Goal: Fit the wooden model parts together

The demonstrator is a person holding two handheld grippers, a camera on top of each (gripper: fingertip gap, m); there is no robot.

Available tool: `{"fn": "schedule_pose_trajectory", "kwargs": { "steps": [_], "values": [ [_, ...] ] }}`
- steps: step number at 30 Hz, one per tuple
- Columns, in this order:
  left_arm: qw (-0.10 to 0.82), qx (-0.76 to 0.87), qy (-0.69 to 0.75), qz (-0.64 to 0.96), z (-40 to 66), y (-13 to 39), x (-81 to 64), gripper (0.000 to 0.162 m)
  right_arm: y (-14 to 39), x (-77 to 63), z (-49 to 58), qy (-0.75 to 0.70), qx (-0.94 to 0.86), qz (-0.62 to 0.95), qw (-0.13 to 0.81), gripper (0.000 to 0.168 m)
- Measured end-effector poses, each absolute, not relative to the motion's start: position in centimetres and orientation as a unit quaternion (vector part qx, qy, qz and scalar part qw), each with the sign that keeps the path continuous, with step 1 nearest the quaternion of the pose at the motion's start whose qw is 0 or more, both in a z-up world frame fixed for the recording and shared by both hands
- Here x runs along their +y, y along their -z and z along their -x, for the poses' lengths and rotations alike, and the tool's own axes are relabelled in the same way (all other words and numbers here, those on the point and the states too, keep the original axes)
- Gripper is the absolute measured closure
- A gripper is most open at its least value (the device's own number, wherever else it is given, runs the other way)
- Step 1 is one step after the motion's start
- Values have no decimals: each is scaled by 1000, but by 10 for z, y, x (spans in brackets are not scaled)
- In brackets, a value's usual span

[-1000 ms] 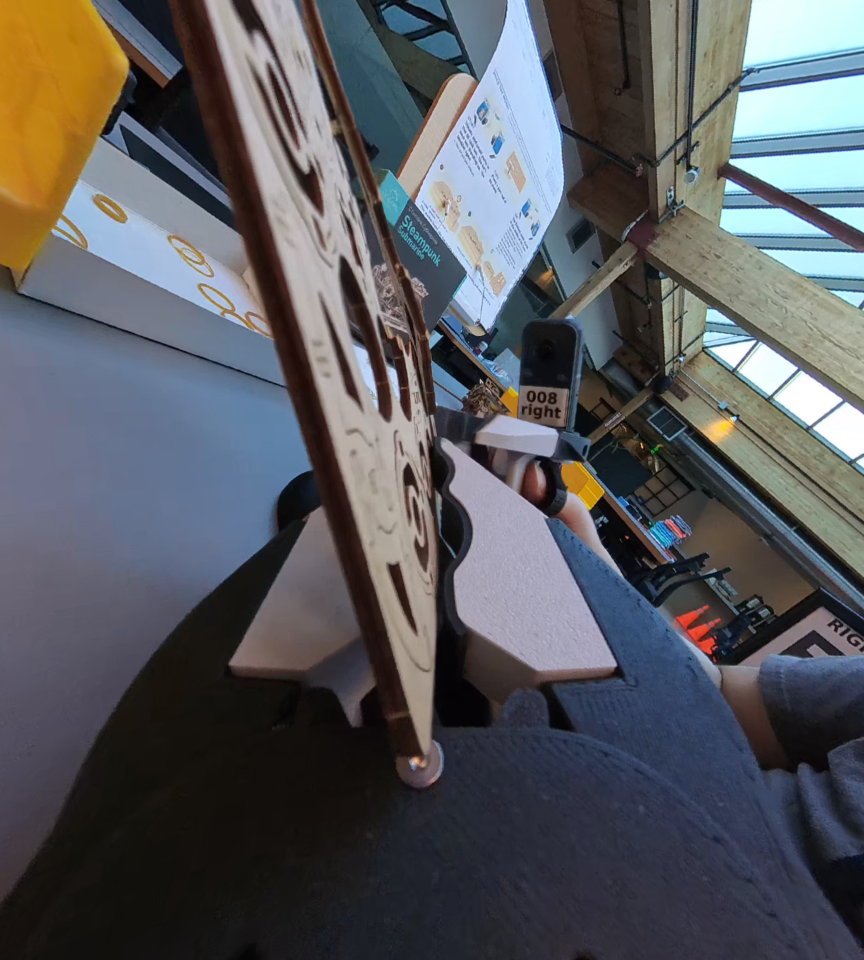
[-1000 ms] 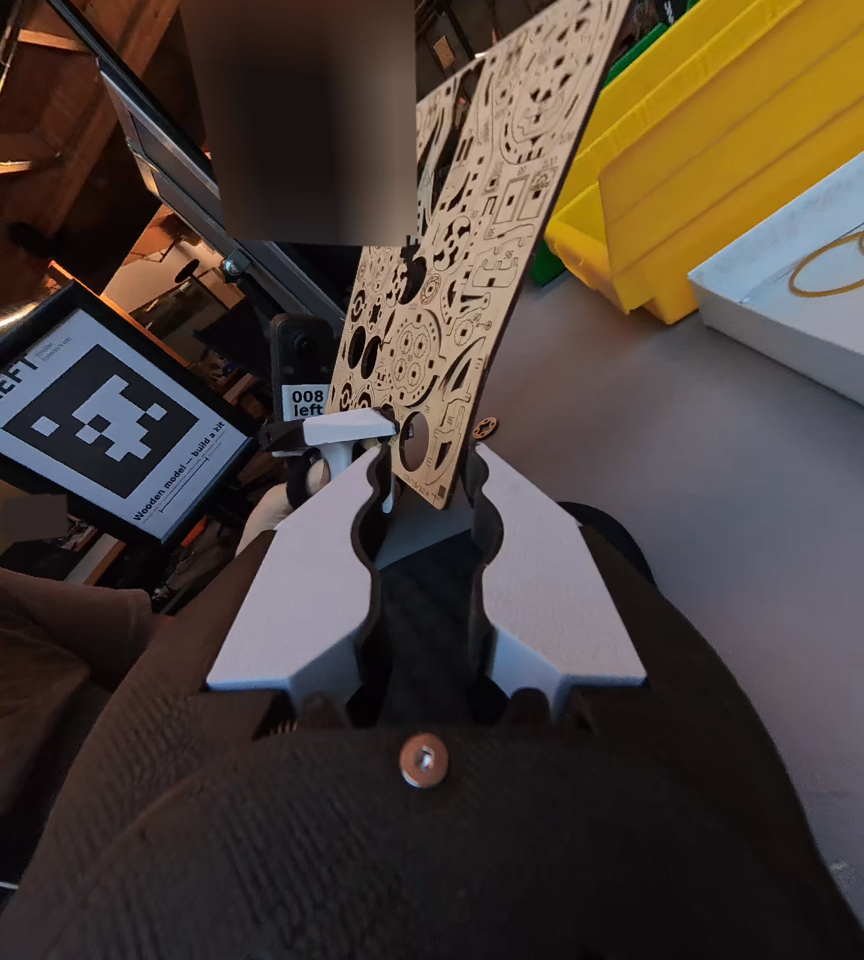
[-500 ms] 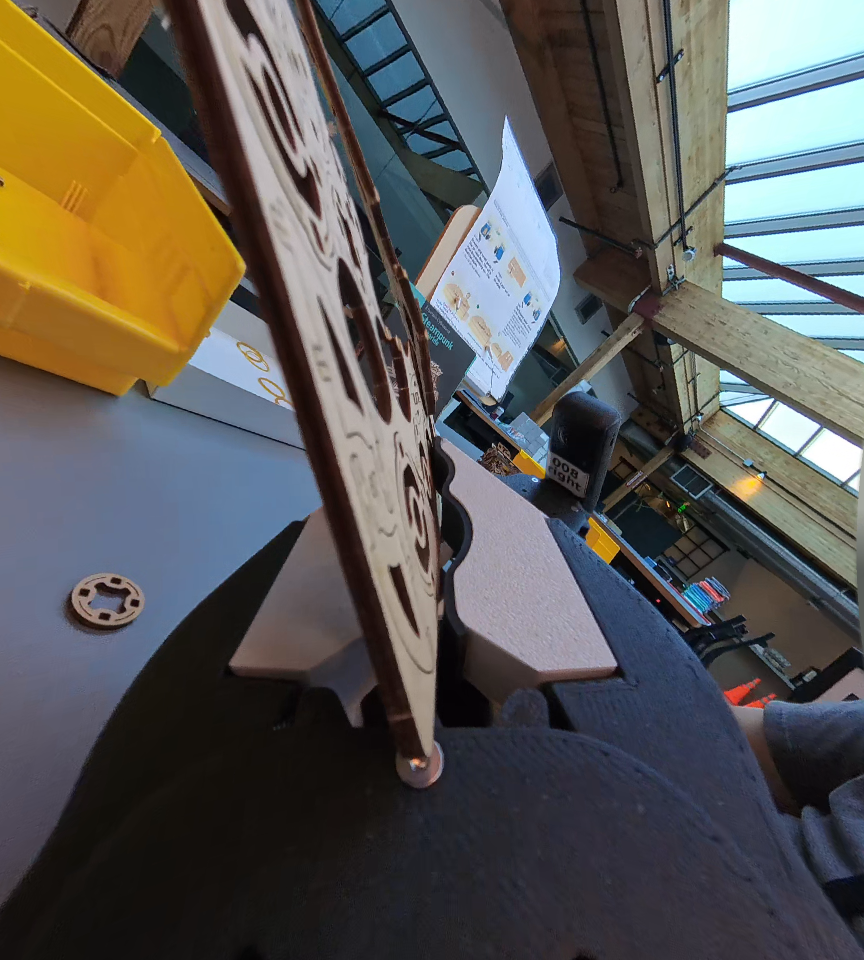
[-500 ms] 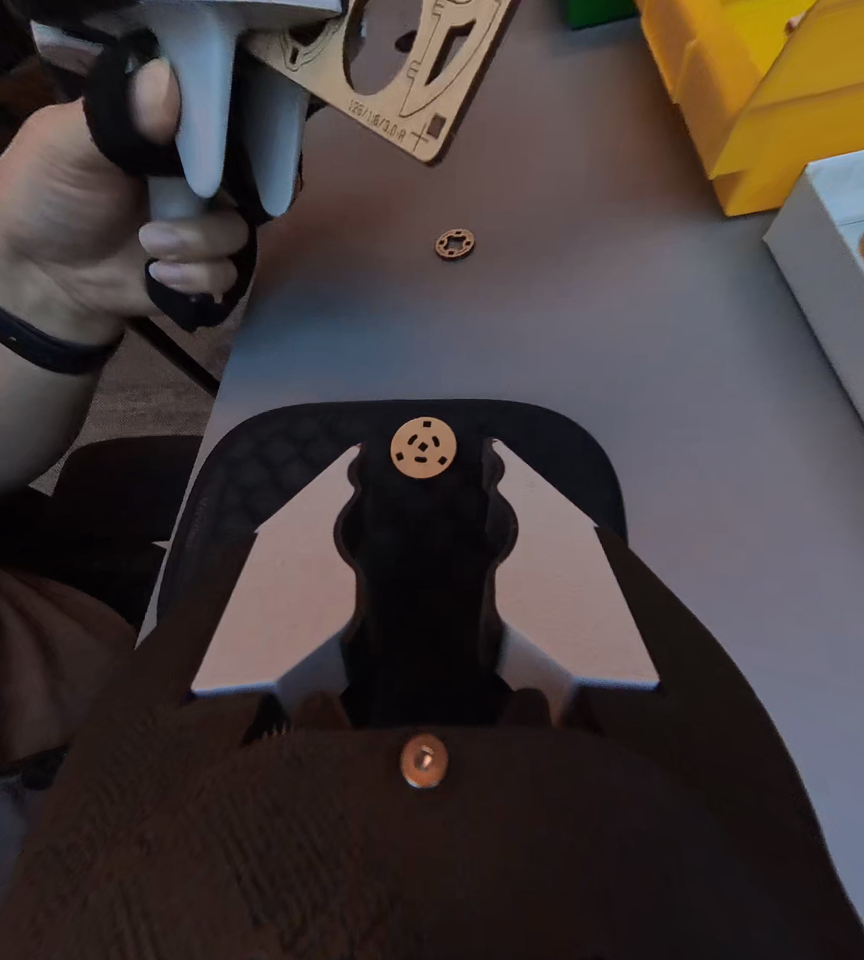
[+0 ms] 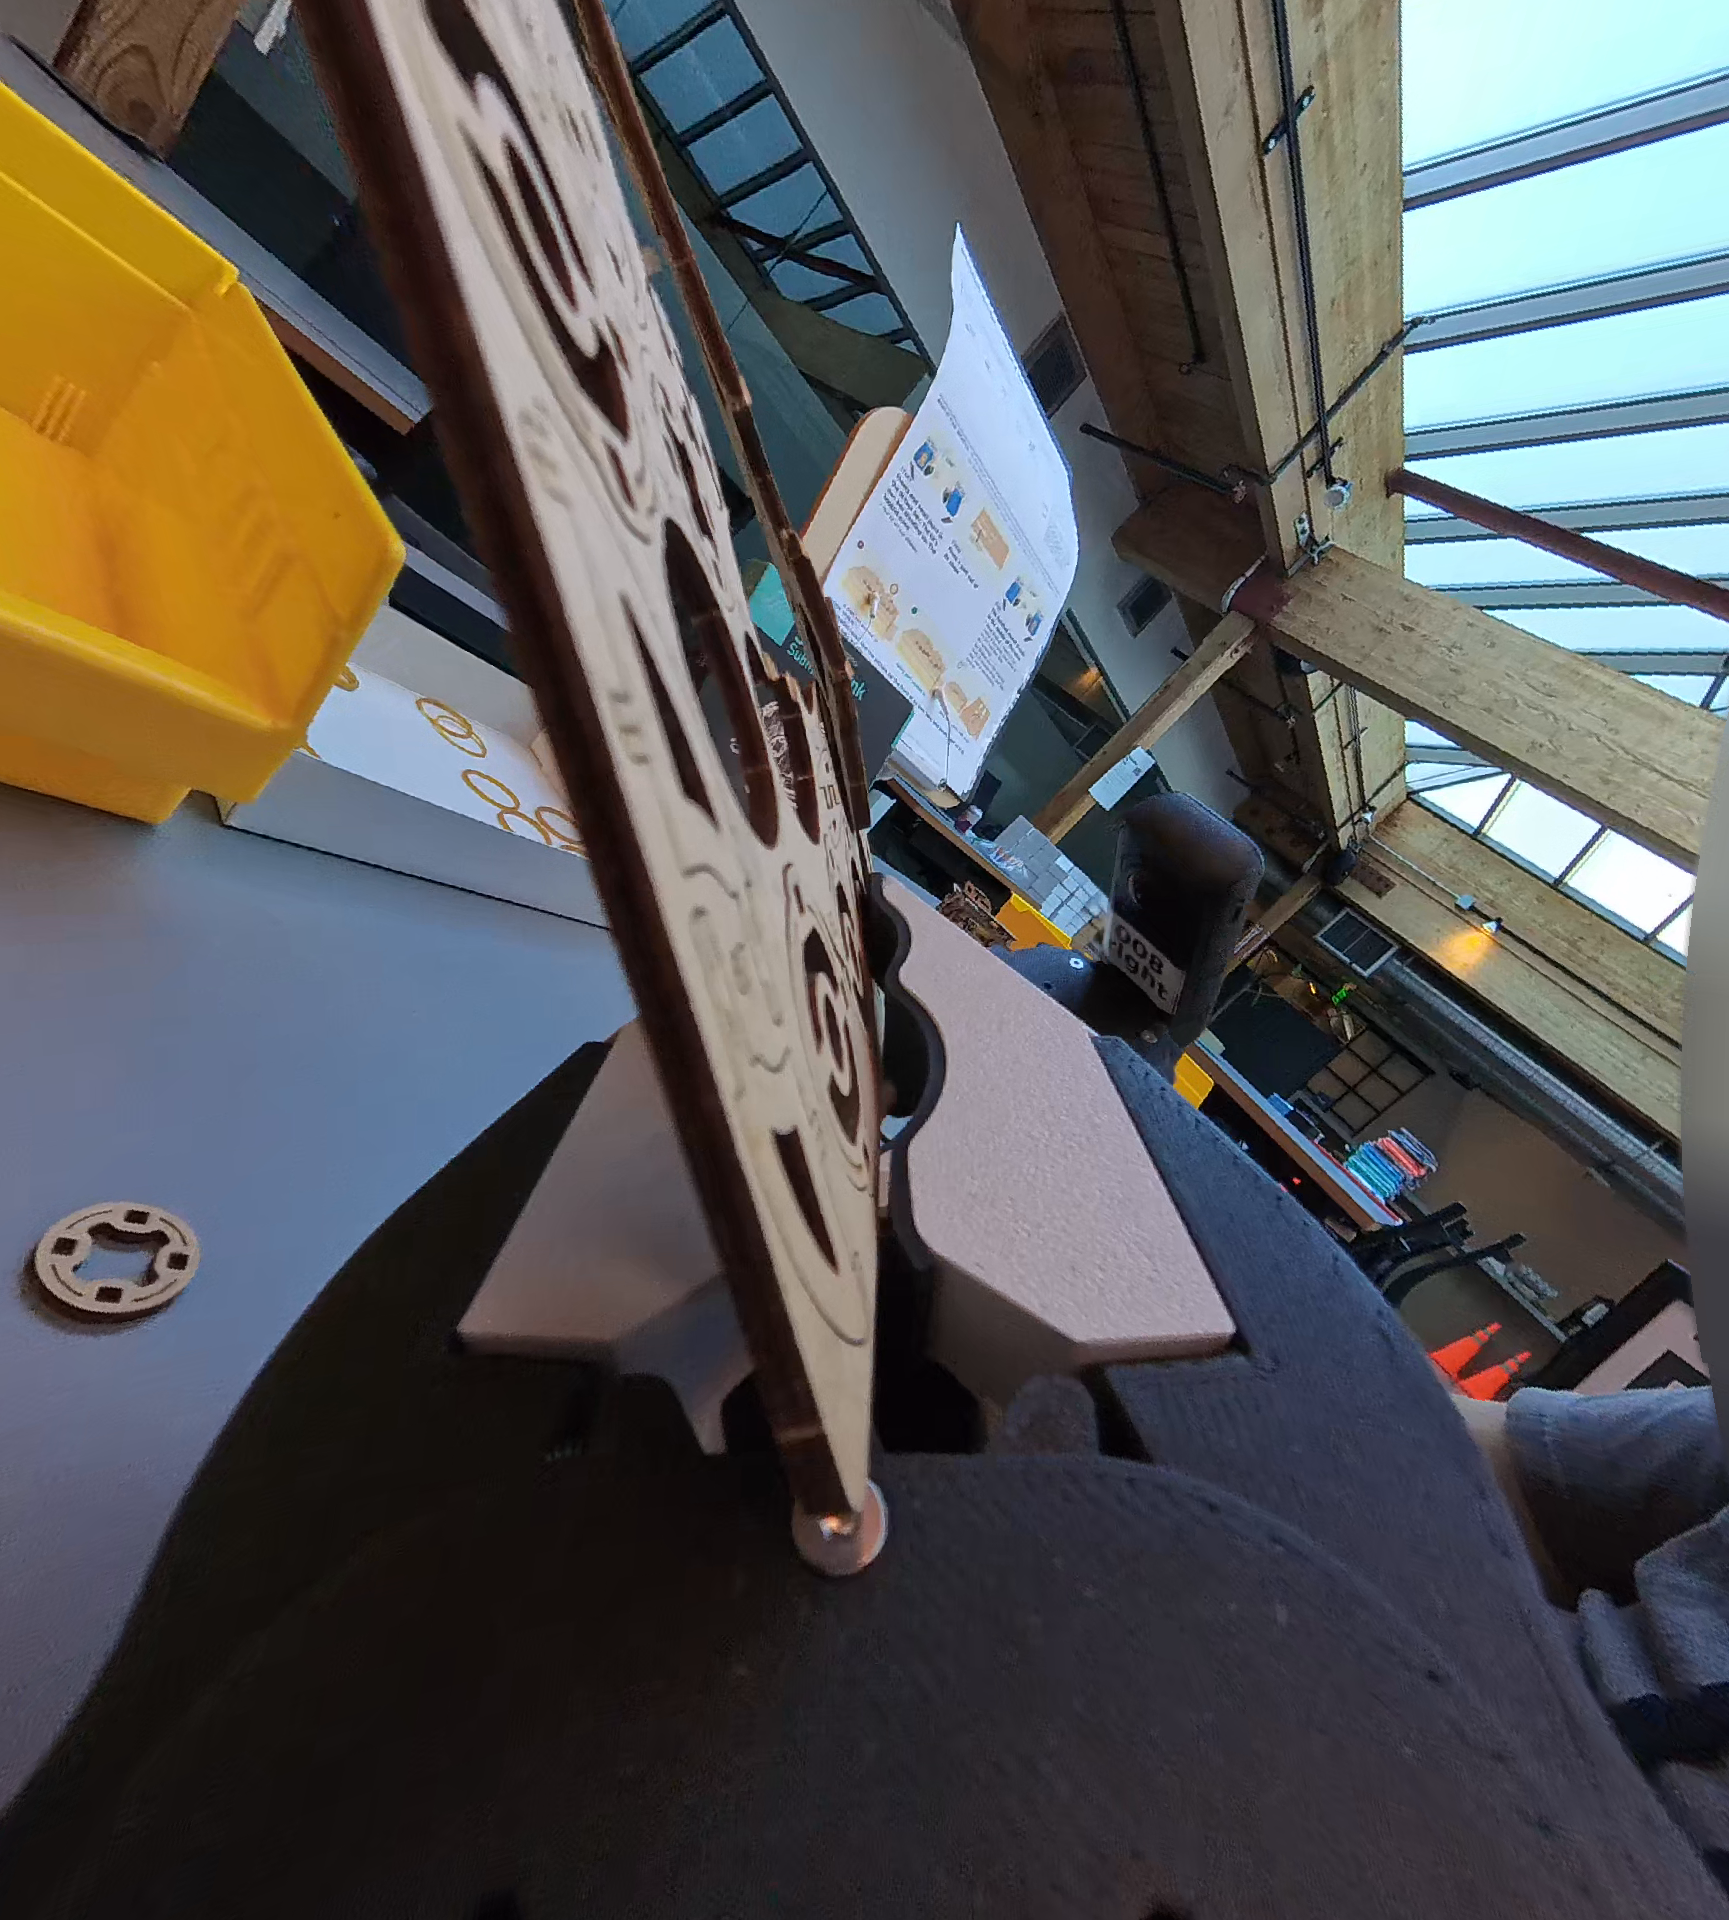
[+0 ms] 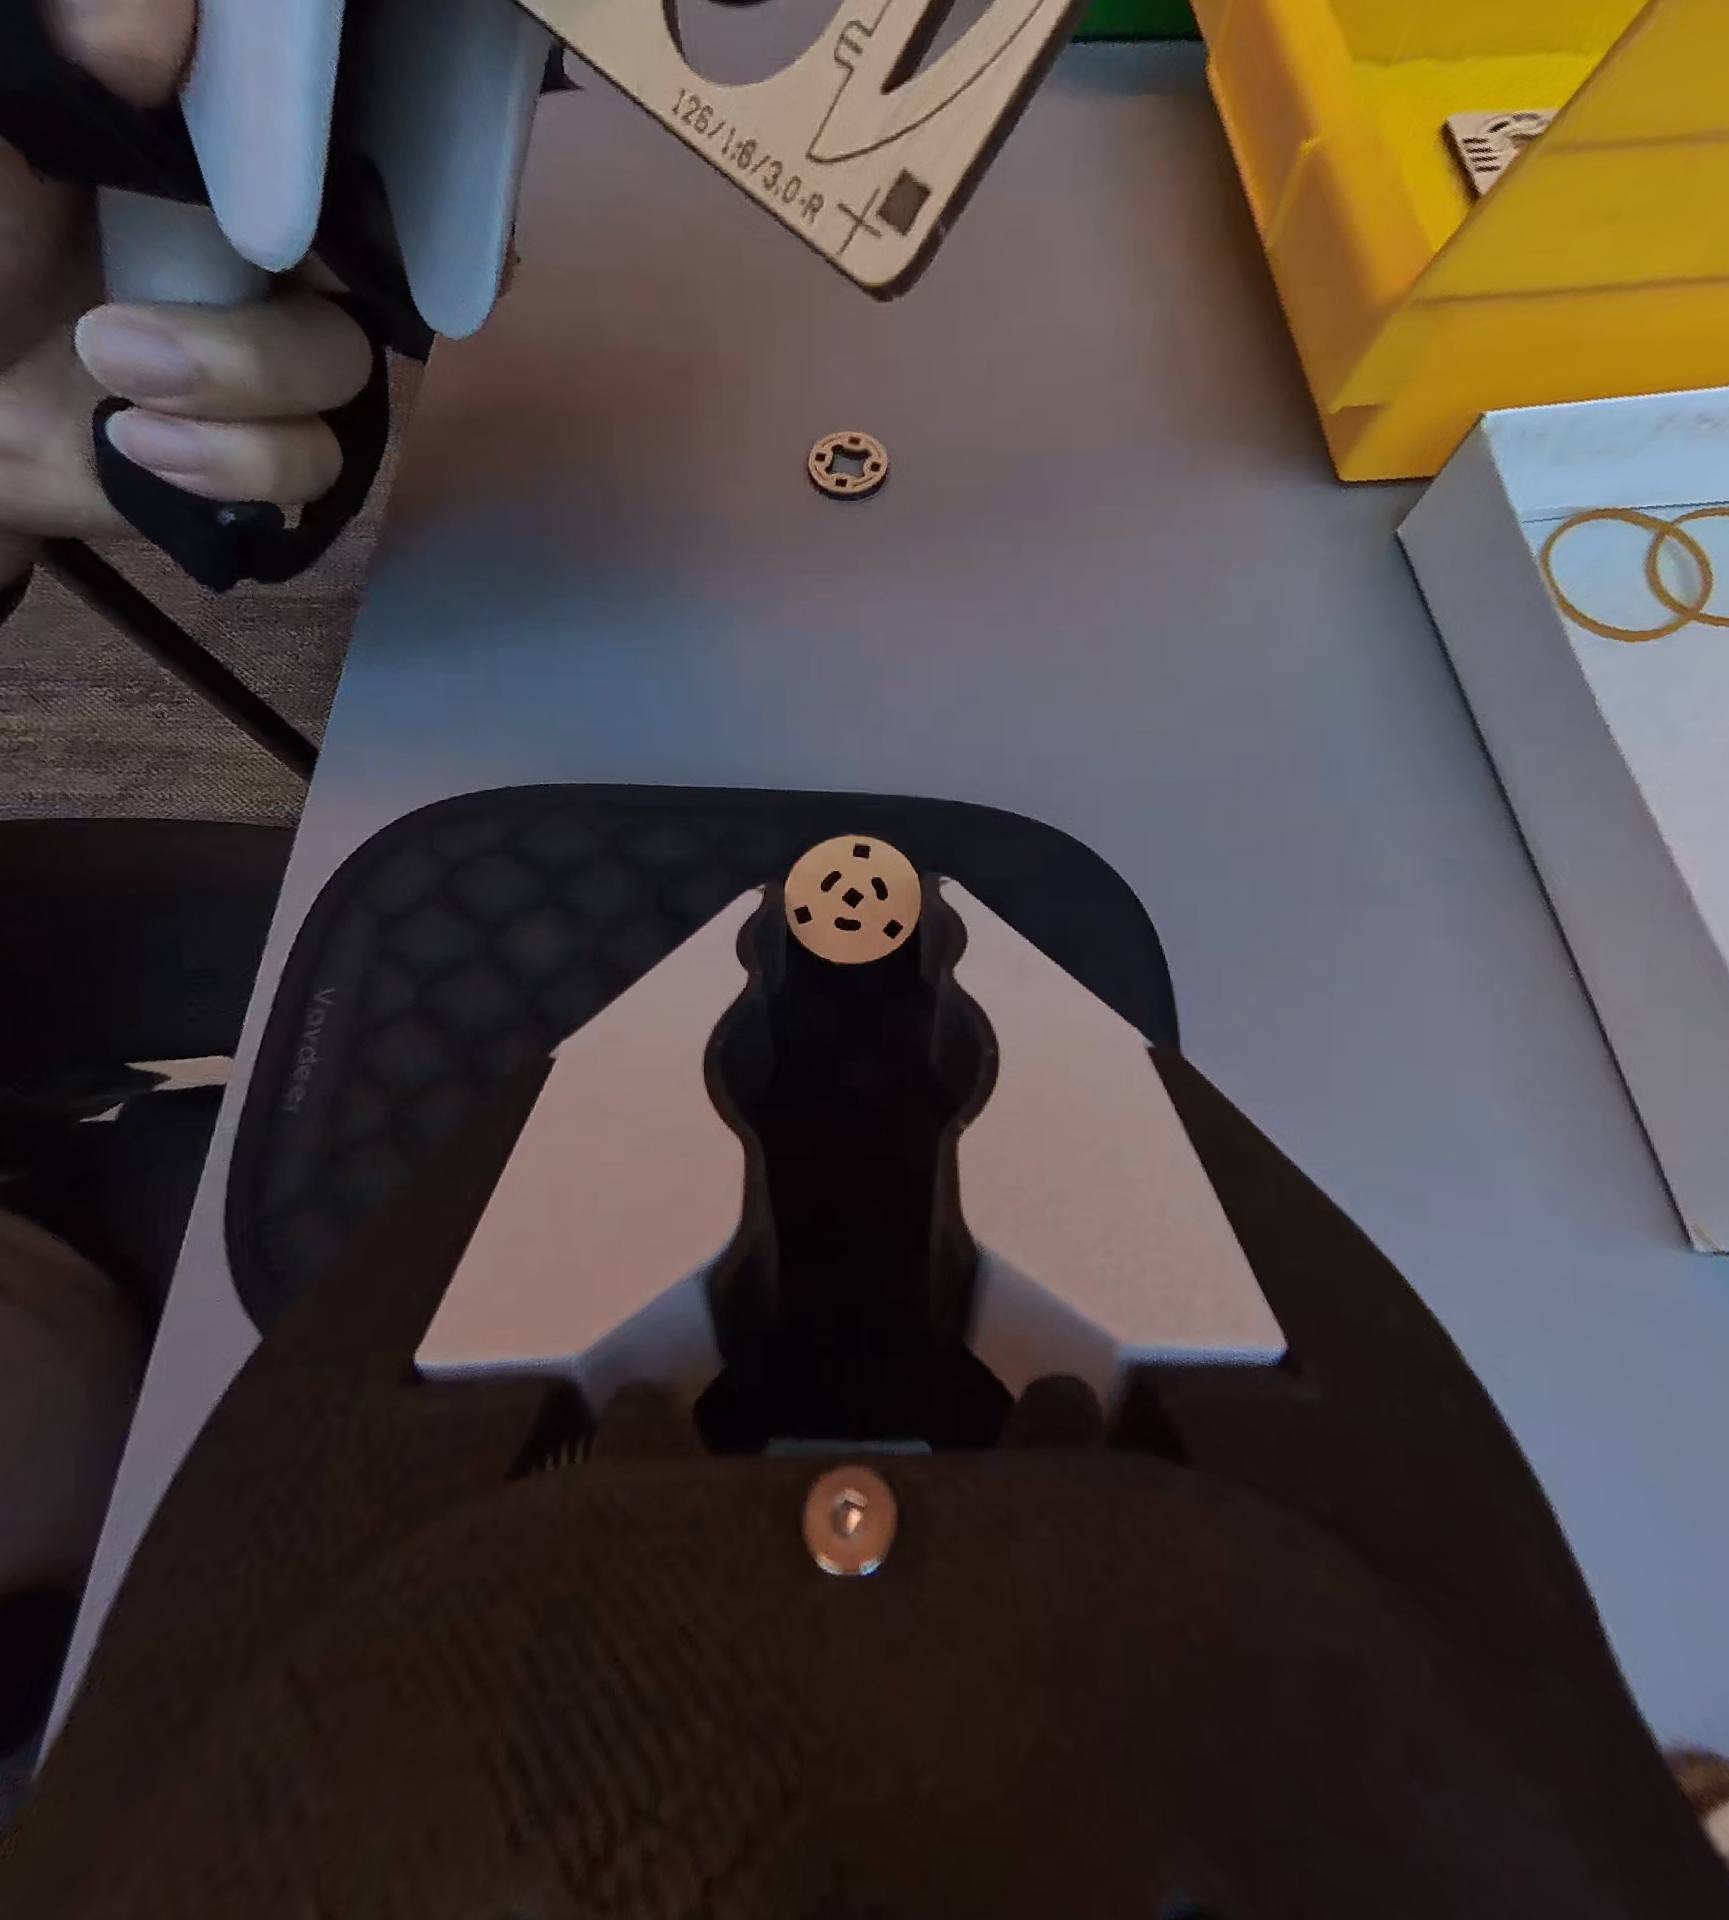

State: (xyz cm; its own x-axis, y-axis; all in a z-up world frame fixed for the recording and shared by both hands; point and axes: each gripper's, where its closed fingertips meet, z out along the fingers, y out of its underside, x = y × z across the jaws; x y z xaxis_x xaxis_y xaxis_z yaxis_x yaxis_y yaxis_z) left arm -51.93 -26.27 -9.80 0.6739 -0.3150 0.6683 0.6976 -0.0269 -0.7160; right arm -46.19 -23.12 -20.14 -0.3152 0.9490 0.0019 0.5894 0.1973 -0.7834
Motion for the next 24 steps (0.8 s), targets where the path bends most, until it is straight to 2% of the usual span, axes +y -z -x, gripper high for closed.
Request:
{"fn": "schedule_pose_trajectory", "kwargs": {
  "steps": [5, 9, 14, 16, 18, 21, 22, 24],
  "values": [
    [672, -143, 379, 620, 512, 98, -265, 162, 169, -139, 380, -293, -672, 593, 335, 143],
    [657, -123, 394, 630, 494, 102, -254, 162, 198, -83, 304, -288, -604, 693, 268, 144],
    [640, -106, 415, 639, 469, 103, -236, 162, 224, -80, 293, -243, -626, 690, 271, 143],
    [634, -101, 417, 643, 462, 102, -233, 161, 221, -78, 290, -236, -628, 688, 277, 134],
    [629, -94, 417, 649, 454, 103, -231, 161, 197, -81, 293, -276, -606, 678, 311, 132],
    [623, -85, 421, 654, 441, 105, -224, 161, 140, -109, 313, -416, -554, 627, 355, 135],
    [619, -82, 426, 655, 437, 106, -221, 161, 125, -124, 323, -472, -534, 605, 355, 137],
    [611, -74, 438, 655, 427, 106, -215, 161, 116, -157, 344, -555, -508, 589, 295, 131]
  ]
}}
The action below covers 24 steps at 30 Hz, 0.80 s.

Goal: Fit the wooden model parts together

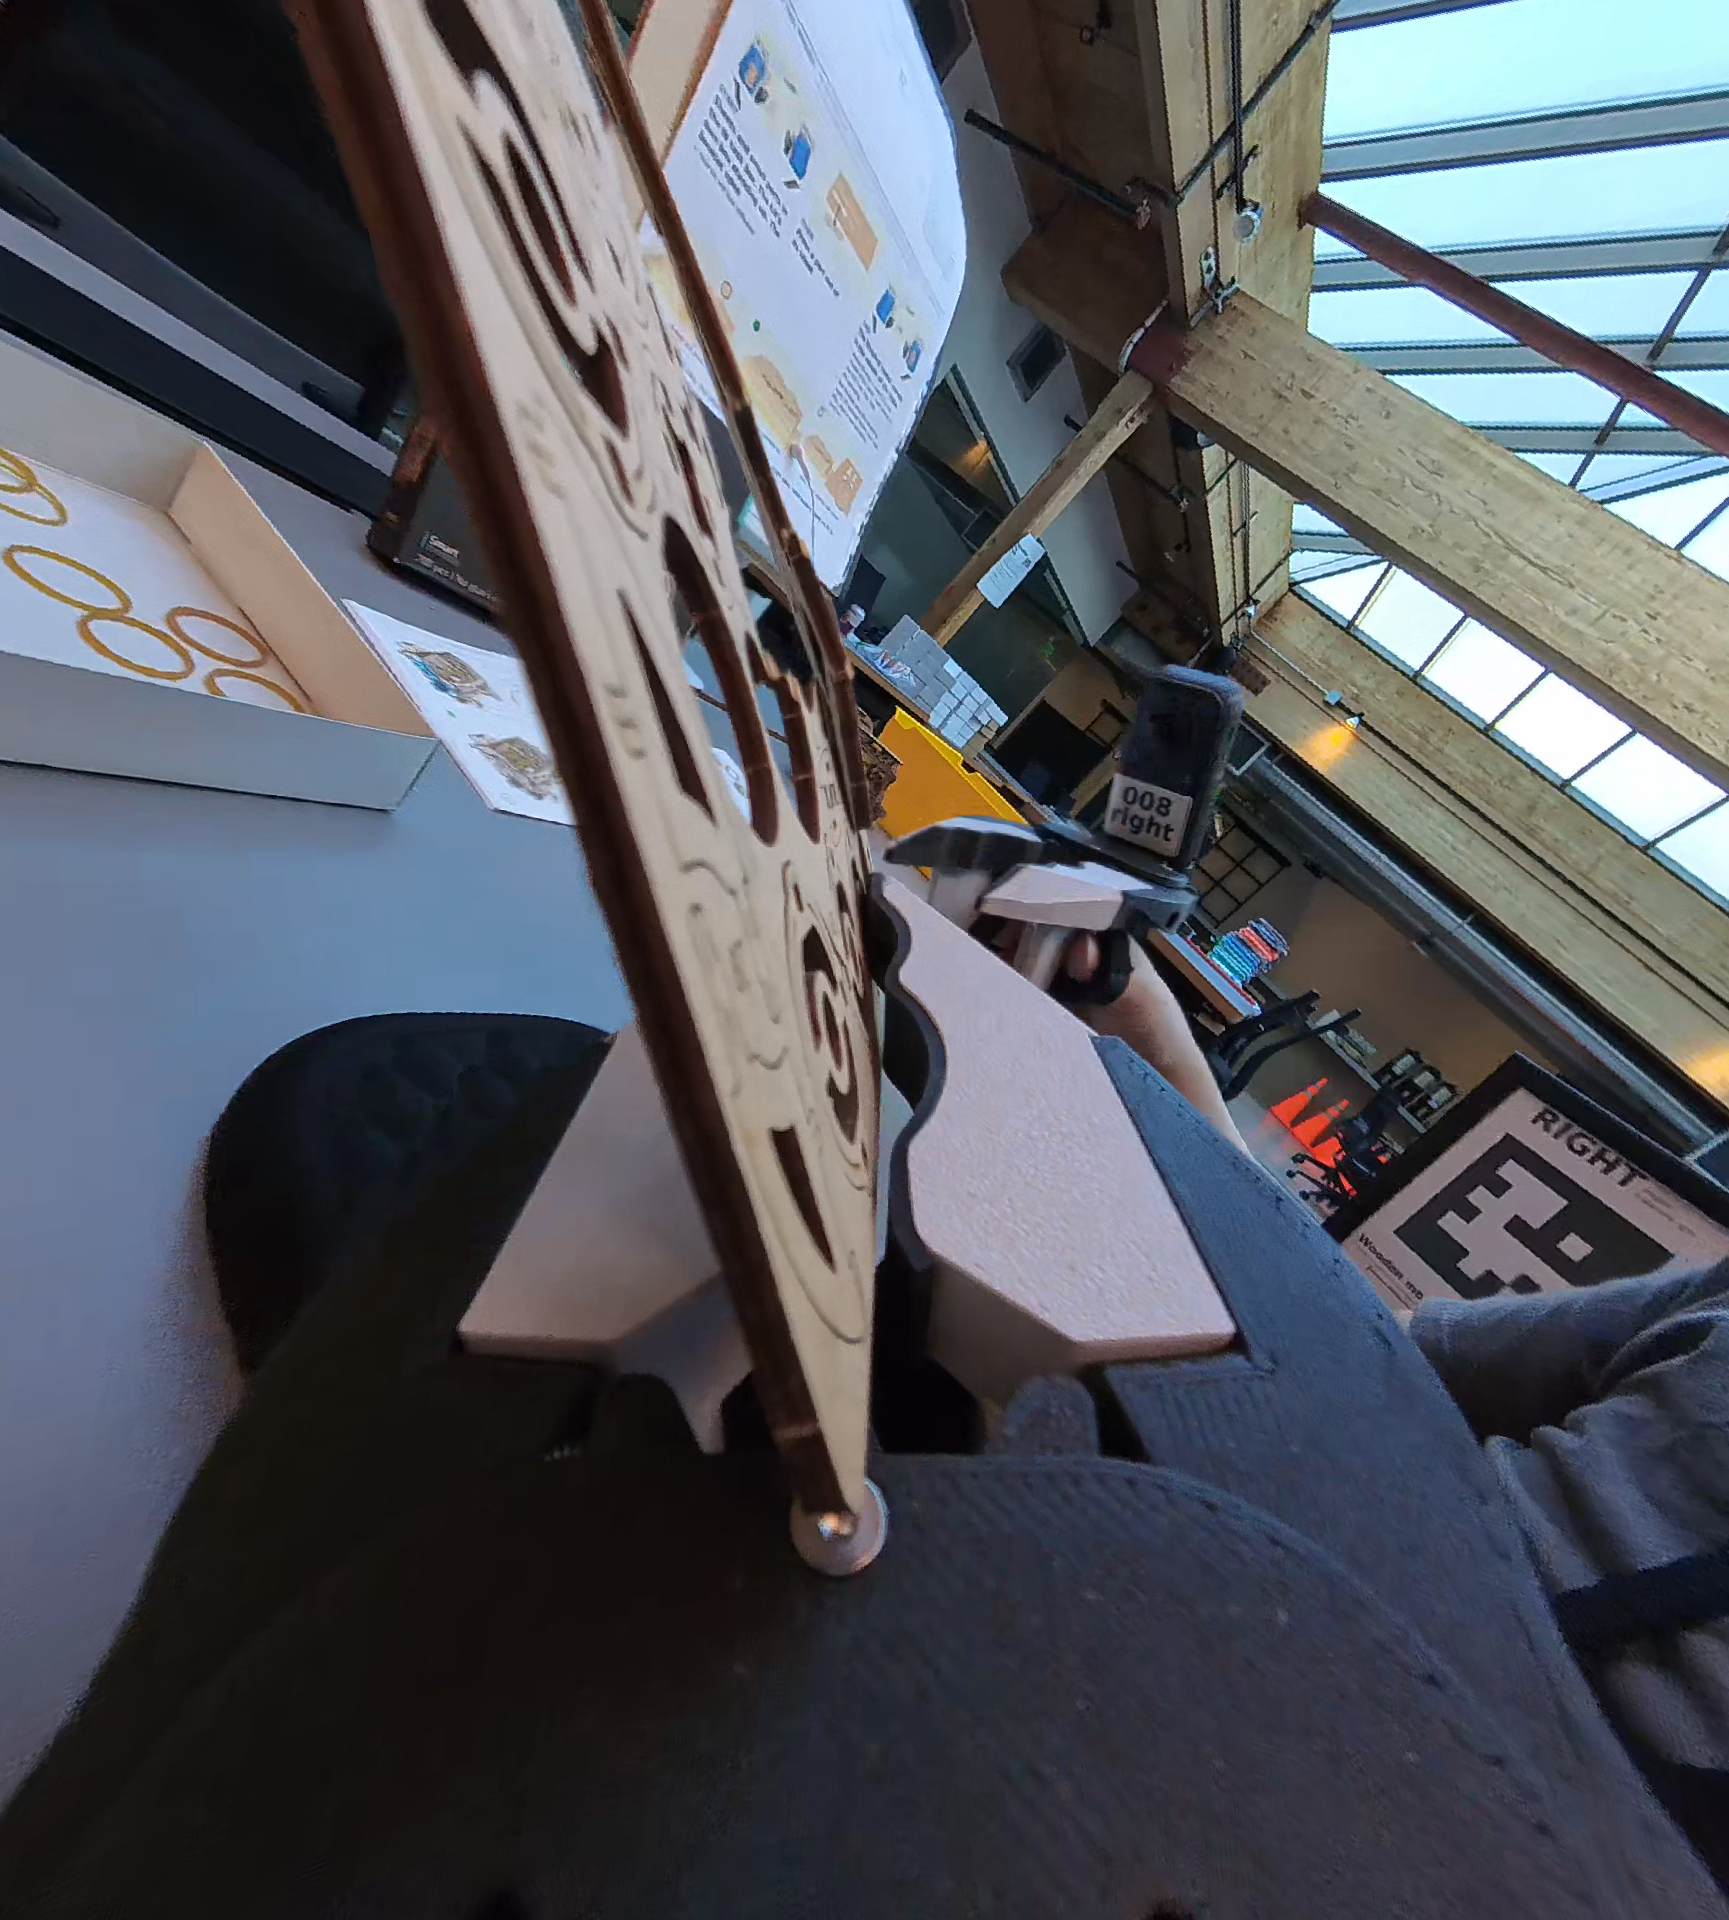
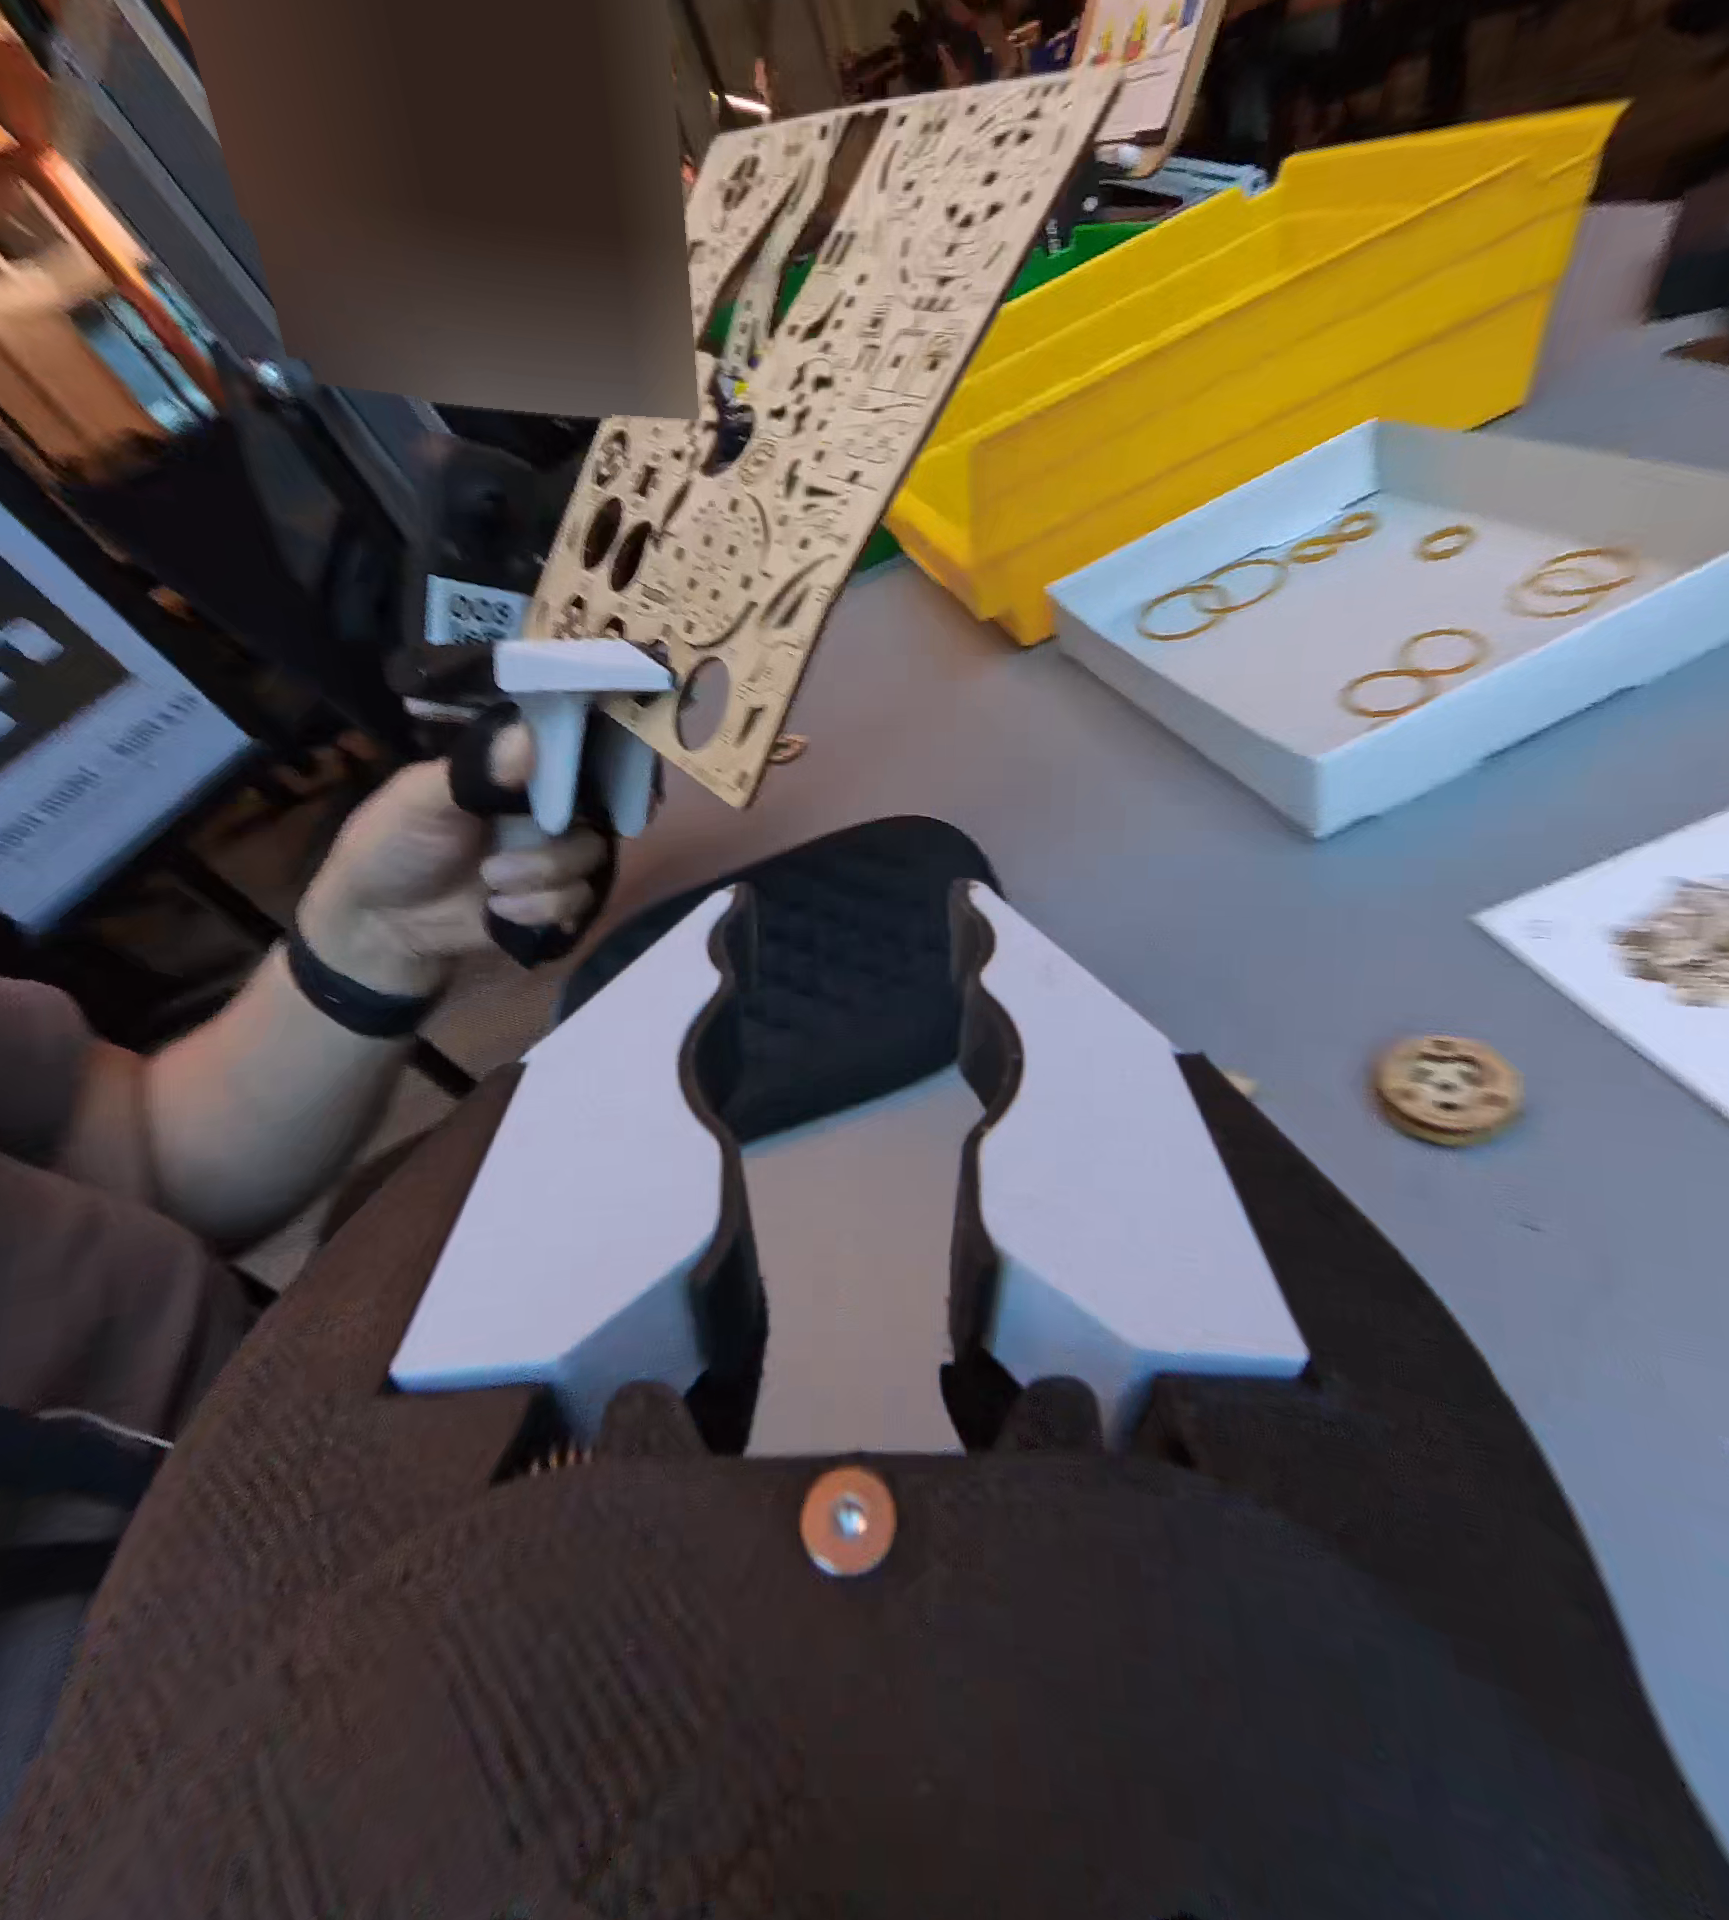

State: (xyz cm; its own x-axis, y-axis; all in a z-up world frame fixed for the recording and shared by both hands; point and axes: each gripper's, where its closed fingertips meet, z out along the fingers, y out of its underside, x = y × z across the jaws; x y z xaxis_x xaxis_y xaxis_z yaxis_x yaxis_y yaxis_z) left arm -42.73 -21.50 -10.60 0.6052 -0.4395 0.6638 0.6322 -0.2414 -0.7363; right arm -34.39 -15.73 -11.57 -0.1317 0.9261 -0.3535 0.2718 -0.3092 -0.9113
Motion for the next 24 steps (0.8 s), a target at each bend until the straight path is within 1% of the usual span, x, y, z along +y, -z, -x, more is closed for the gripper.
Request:
{"fn": "schedule_pose_trajectory", "kwargs": {
  "steps": [1, 2, 6, 10, 12, 16, 20, 24],
  "values": [
    [609, -70, 442, 655, 424, 106, -213, 161, 115, -167, 355, -582, -491, 591, 265, 125],
    [608, -68, 443, 655, 421, 107, -211, 161, 115, -176, 364, -609, -476, 587, 240, 122],
    [600, -55, 454, 657, 410, 107, -210, 161, 116, -183, 392, -682, -405, 584, 171, 122],
    [593, -37, 466, 655, 402, 106, -213, 161, 110, -190, 400, -746, -350, 558, 94, 141],
    [593, -28, 471, 653, 399, 106, -213, 161, 102, -197, 395, -776, -346, 523, 68, 167],
    [599, -4, 475, 644, 392, 103, -215, 159, 99, -197, 390, -787, -344, 508, 59, 167],
    [614, 10, 463, 639, 394, 96, -219, 149, 97, -191, 383, -795, -337, 501, 60, 167],
    [623, -8, 472, 623, 412, 92, -228, 151, 96, -181, 375, -790, -340, 503, 80, 167]
  ]
}}
